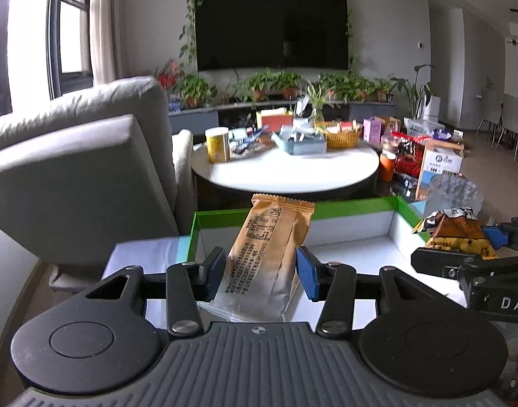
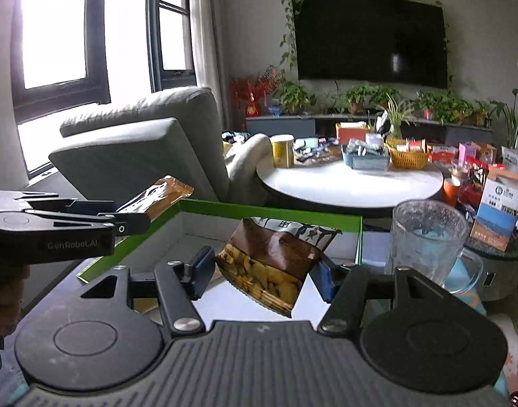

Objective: Organize snacks
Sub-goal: 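Lower the snack bar into the box while the right tool releases the chip bag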

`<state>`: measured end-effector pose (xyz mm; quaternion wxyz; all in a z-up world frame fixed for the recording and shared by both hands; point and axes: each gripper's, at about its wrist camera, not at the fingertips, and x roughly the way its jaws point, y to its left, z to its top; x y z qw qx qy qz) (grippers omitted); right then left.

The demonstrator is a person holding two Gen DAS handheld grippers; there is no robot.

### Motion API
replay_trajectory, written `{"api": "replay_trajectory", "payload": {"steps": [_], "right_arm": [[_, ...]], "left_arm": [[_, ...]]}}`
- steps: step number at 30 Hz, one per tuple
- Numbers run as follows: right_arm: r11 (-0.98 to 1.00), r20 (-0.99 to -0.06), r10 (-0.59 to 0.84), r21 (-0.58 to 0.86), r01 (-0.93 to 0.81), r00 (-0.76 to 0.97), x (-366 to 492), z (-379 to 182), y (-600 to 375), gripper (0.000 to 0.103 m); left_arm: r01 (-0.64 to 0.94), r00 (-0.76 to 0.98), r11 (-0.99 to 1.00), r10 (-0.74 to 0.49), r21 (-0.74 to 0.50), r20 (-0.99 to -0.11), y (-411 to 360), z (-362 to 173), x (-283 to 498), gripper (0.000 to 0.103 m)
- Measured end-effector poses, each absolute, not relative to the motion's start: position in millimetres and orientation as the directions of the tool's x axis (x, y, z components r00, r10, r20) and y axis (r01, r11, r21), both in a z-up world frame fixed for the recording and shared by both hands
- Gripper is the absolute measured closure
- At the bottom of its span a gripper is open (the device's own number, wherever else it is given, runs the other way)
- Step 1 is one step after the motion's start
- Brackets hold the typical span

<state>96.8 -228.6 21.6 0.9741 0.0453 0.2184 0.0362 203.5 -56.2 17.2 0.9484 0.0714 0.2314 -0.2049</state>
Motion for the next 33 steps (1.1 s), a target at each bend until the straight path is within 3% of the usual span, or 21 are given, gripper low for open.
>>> {"api": "replay_trajectory", "payload": {"steps": [18,21,24,33], "right_arm": [[0.988,-0.532,0.1,0.15,-0.023,0.841,128,-10,-231,0.037],[0.987,-0.551,0.107,0.157,-0.023,0.827,129,-11,-231,0.035],[0.989,-0.545,0.096,0.146,-0.018,0.833,125,-11,-230,0.024],[0.994,-0.54,0.088,0.1,-0.04,0.837,103,-11,-223,0.024]], "left_arm": [[0.42,0.755,0.907,-0.329,0.033,-0.567,-65,-24,235,0.059],[0.417,0.762,0.908,-0.319,0.05,-0.564,-62,-24,229,0.059],[0.416,0.771,0.907,-0.312,0.069,-0.555,-59,-18,222,0.059],[0.421,0.77,0.905,-0.326,0.054,-0.548,-29,-9,181,0.05]]}}
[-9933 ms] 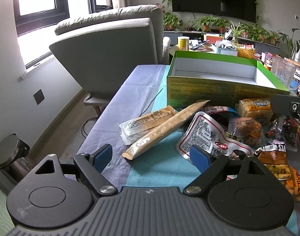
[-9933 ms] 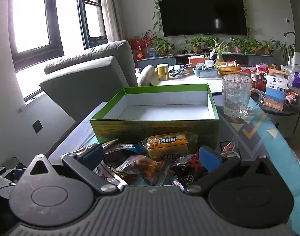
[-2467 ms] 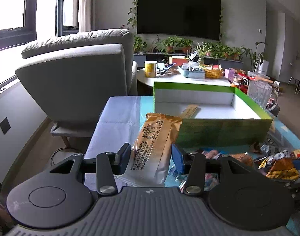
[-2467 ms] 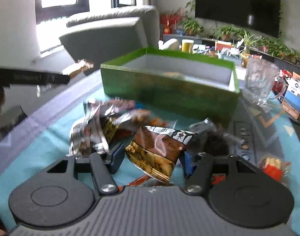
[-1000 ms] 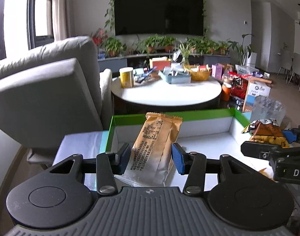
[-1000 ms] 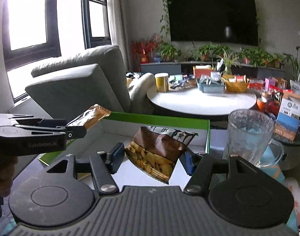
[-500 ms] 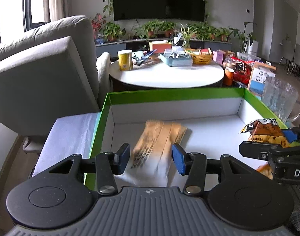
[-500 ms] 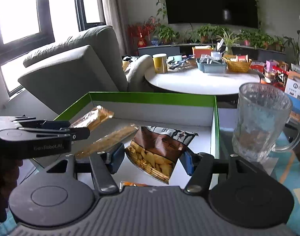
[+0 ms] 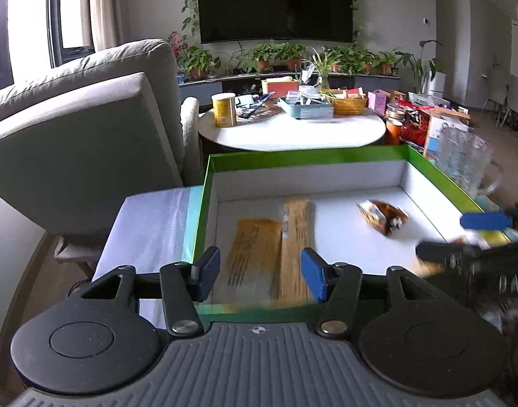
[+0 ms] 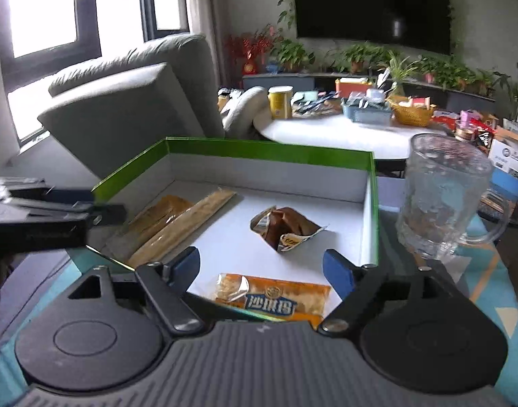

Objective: Organize snacks
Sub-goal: 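Lower the snack bar into the box while the right tool releases the chip bag, then grasp the pink candy bag with the left tool while the right grasps the orange bag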

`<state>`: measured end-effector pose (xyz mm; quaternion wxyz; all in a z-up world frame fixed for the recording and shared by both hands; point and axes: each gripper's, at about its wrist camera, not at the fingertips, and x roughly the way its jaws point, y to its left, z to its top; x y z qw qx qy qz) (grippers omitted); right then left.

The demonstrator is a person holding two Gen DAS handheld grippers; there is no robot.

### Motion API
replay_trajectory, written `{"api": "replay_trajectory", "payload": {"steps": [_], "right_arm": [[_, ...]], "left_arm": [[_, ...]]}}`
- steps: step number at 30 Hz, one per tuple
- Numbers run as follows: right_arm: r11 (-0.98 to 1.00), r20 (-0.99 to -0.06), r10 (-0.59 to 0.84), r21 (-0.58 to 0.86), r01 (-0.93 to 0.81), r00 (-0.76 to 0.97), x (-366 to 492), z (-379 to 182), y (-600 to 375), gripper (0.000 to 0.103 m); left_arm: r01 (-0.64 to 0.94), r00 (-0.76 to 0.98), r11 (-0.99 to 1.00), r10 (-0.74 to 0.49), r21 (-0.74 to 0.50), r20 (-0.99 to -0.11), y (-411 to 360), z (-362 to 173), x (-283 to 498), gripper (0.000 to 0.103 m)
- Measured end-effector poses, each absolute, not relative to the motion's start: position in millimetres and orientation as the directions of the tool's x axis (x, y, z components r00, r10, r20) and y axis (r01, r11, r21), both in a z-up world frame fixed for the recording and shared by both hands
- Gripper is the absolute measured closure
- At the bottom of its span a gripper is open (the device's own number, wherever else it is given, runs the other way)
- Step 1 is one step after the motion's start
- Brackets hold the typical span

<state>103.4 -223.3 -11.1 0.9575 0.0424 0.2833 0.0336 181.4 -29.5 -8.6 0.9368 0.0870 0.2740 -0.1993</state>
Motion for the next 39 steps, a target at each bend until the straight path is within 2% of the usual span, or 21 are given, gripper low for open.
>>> {"api": "replay_trajectory", "payload": {"steps": [3,11,15,19,30,39], "right_arm": [[0.993,-0.532,0.092,0.114,-0.037,0.842,95,-7,-227,0.024],[0.991,-0.495,0.088,0.129,-0.027,0.865,65,5,-233,0.024],[0.993,-0.479,0.106,0.103,-0.064,0.871,47,9,-229,0.024],[0.994,-0.481,0.104,0.063,-0.084,0.87,33,7,-225,0.024],[0.993,-0.515,0.112,0.078,-0.084,0.85,16,-6,-225,0.024],[0.966,-0.533,0.253,0.181,-0.183,0.808,-27,-15,-227,0.024]], "left_arm": [[0.404,0.795,0.914,-0.323,0.05,-0.513,-17,-7,161,0.045],[0.512,0.726,0.857,-0.392,0.063,-0.565,-14,-15,127,0.04],[0.553,0.694,0.83,-0.406,0.079,-0.594,-21,-24,117,0.04],[0.573,0.662,0.818,-0.432,0.042,-0.612,-23,-28,112,0.04],[0.582,0.618,0.813,-0.456,-0.018,-0.64,-18,-36,112,0.039],[0.554,0.611,0.829,-0.465,-0.075,-0.641,-10,-40,114,0.037]]}}
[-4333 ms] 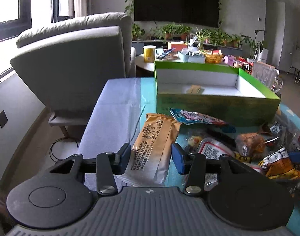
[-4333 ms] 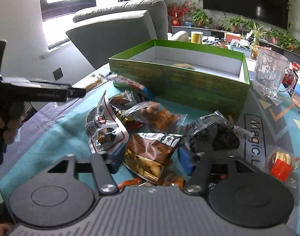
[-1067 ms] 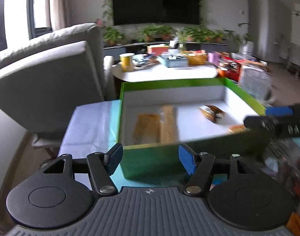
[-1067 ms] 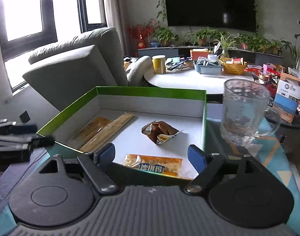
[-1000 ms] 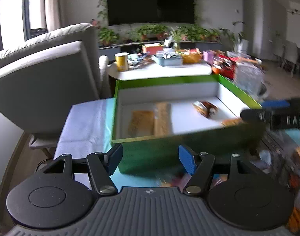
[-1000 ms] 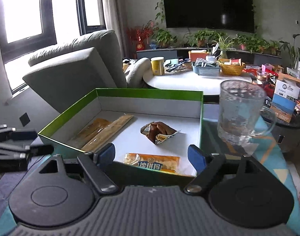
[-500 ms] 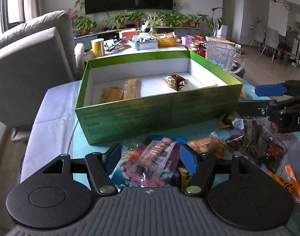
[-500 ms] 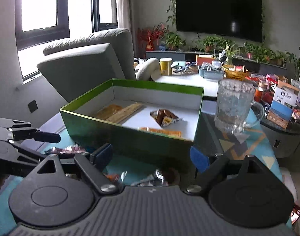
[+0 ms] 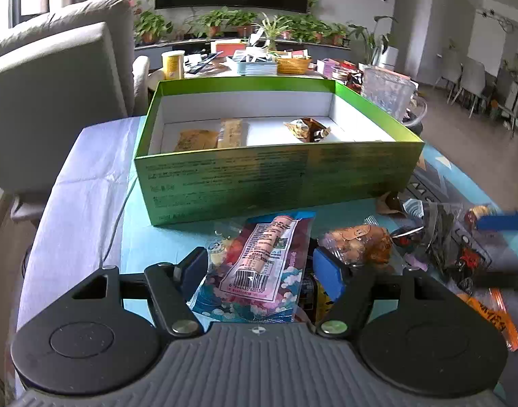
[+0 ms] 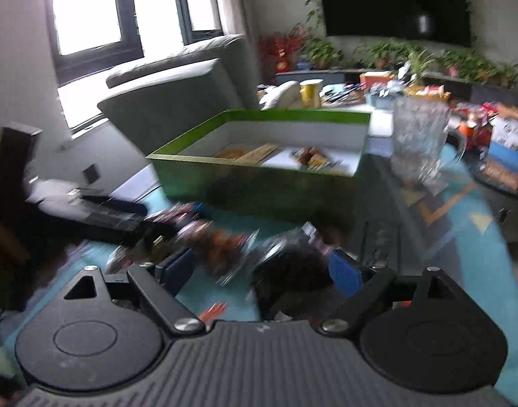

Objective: Organize snacks
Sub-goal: 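Grasp the pink candy bag with the left tool while the right grasps the orange bag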

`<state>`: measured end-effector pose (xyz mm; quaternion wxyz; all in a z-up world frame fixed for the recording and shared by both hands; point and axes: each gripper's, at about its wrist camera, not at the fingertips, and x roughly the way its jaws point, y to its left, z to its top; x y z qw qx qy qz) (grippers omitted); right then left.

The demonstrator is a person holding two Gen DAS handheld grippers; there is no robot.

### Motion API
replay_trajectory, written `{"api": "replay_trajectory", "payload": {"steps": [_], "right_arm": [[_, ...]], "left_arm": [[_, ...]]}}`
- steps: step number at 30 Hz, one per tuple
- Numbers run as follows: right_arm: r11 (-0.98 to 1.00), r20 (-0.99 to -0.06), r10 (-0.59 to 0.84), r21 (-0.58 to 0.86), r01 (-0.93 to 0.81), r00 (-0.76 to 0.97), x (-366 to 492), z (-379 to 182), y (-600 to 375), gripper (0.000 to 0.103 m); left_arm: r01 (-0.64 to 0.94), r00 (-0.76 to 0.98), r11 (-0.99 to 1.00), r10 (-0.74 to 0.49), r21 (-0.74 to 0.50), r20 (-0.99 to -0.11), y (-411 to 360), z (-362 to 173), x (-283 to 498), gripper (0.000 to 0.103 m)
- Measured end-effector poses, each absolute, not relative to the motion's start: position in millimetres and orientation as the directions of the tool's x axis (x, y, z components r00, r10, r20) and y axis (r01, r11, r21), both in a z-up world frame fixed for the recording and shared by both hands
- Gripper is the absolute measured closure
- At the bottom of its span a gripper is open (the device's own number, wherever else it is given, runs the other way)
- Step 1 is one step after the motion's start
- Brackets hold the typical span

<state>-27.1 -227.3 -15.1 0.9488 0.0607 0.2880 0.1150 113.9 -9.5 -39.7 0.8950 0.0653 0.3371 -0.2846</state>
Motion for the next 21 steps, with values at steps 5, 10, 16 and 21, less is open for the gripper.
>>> {"api": "replay_trajectory", "payload": {"steps": [5,10,16,21], "right_arm": [[0.947,-0.557,0.319,0.162,-0.276,0.767,-52,-24,-213,0.024],[0.931,-0.581,0.361,0.177,-0.32,0.729,-59,-34,-200,0.024],[0.945,-0.617,0.319,0.152,-0.288,0.719,-50,-45,-190,0.024],[0.95,-0.62,0.288,0.087,-0.301,0.73,-55,-45,-187,0.039]], "left_arm": [[0.532,0.598,0.836,-0.484,-0.136,-0.639,-4,-42,116,0.036],[0.497,0.602,0.844,-0.502,-0.2,-0.621,3,-44,116,0.038],[0.503,0.603,0.828,-0.542,-0.248,-0.585,12,-38,106,0.068],[0.534,0.631,0.825,-0.535,-0.187,-0.562,10,-28,91,0.067]]}}
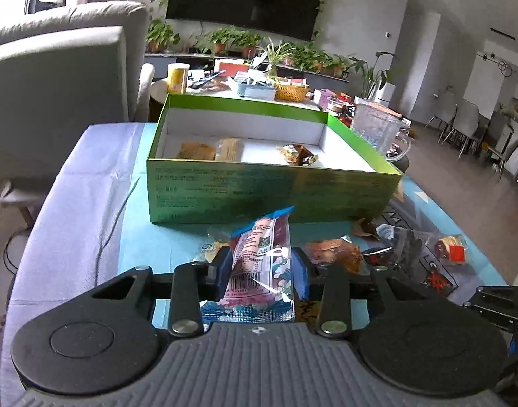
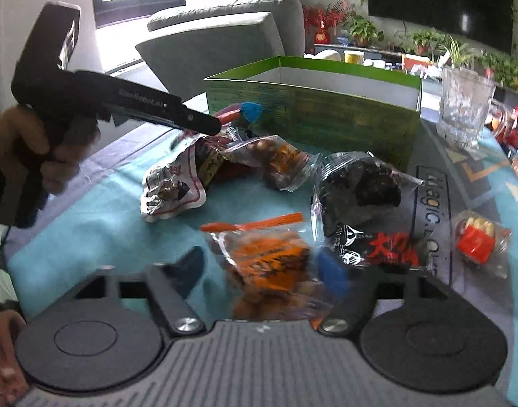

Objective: Organize snacks

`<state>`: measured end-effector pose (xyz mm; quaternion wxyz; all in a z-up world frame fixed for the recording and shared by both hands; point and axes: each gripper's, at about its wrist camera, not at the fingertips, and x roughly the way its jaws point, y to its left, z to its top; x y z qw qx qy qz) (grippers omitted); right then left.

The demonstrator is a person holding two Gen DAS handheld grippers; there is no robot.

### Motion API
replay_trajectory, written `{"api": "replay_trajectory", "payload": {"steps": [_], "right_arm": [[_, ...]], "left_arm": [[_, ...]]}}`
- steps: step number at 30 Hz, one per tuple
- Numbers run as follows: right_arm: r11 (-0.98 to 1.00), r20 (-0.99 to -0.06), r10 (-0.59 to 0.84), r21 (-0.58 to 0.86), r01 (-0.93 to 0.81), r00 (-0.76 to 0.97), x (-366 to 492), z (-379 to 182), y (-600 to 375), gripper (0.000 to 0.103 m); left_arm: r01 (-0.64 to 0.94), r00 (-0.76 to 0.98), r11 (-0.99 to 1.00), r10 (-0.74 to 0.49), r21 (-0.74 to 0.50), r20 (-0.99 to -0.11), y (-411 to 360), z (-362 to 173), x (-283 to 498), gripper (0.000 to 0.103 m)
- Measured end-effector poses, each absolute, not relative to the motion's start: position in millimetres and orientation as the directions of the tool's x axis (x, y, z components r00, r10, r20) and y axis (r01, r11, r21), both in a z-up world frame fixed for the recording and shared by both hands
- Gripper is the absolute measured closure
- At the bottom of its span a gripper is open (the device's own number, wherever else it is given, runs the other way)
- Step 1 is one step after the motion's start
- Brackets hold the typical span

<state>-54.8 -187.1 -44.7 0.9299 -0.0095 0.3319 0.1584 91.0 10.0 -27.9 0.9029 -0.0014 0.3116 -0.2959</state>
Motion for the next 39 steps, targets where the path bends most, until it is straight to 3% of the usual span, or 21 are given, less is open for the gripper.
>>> {"api": "replay_trajectory", "payload": {"steps": [1,3,5,11,14,20,28,33,39], "right_arm": [[0.946,-0.62,0.299,0.093,-0.31,0.725,-56,-44,-188,0.039],[0.94,-0.619,0.319,0.109,-0.323,0.718,-59,-43,-189,0.039],[0.937,-0.616,0.327,0.111,-0.332,0.717,-61,-43,-188,0.04],[0.934,-0.609,0.338,0.126,-0.333,0.717,-62,-44,-188,0.039],[0.934,-0.611,0.338,0.123,-0.336,0.716,-61,-44,-186,0.038],[0.936,-0.617,0.33,0.112,-0.335,0.714,-59,-44,-183,0.038],[0.941,-0.631,0.309,0.093,-0.326,0.711,-57,-43,-179,0.037],[0.944,-0.645,0.294,0.082,-0.318,0.705,-55,-42,-176,0.037],[0.948,-0.655,0.279,0.07,-0.311,0.703,-52,-42,-172,0.037]], "left_arm": [[0.528,0.635,0.829,-0.53,-0.184,-0.562,11,-27,89,0.065],[0.509,0.65,0.843,-0.51,-0.176,-0.563,14,-26,87,0.048],[0.493,0.665,0.852,-0.499,-0.175,-0.556,20,-27,86,0.042],[0.464,0.643,0.863,-0.483,-0.199,-0.594,35,-36,97,0.041],[0.479,0.655,0.856,-0.495,-0.193,-0.571,41,-35,105,0.041],[0.639,0.572,0.76,-0.57,-0.115,-0.59,47,-33,132,0.037],[0.743,0.323,0.591,-0.728,-0.314,-0.605,52,-46,163,0.037],[0.752,0.319,0.593,-0.71,-0.289,-0.628,49,-54,169,0.032],[0.741,0.321,0.586,-0.739,-0.329,-0.592,59,-58,170,0.032]]}}
